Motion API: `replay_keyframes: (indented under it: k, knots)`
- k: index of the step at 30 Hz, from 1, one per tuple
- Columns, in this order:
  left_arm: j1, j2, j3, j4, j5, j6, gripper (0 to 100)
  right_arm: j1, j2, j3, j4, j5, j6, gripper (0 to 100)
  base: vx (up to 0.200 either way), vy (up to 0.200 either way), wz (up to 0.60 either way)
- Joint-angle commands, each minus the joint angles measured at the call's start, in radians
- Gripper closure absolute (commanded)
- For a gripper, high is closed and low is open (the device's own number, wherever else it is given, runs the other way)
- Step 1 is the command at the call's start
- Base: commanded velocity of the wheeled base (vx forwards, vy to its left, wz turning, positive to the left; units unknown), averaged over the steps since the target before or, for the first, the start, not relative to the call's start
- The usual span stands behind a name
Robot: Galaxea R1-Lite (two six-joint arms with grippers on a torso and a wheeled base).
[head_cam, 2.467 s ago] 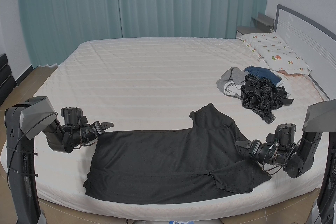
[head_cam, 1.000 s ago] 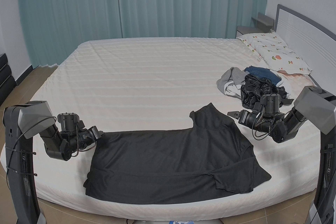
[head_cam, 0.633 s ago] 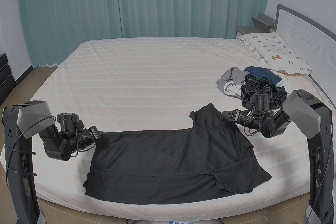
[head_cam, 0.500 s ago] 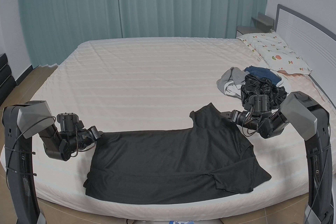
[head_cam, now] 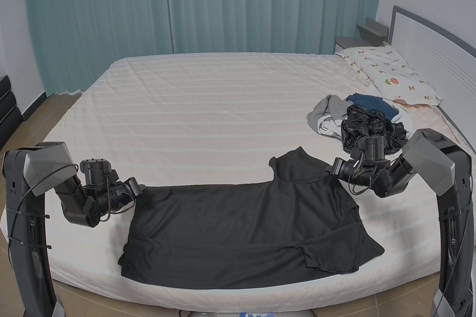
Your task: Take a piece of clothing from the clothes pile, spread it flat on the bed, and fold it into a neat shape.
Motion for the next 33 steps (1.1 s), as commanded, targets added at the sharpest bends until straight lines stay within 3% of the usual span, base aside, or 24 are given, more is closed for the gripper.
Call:
replay_keyframes:
  k: [1, 10, 19, 33]
  knots:
    - [0.006, -0.018, 0.000, 0.000, 0.000, -0.001, 100, -0.008, -0.041, 0.033, -0.027, 0.005, 0.004, 100, 0.000, 0.000, 0.00]
    - [0.036, -0.065, 0.002, 0.000, -0.003, -0.065, 100, -0.019, -0.058, 0.120, -0.191, 0.022, 0.048, 100, 0.000, 0.000, 0.00]
    - [0.048, -0.076, 0.010, -0.022, -0.009, -0.071, 100, -0.026, -0.060, 0.151, -0.263, 0.022, 0.053, 100, 0.000, 0.000, 0.00]
    - [0.055, -0.074, 0.037, -0.051, -0.014, -0.059, 100, -0.034, -0.068, 0.223, -0.261, 0.021, 0.025, 100, 0.000, 0.000, 0.00]
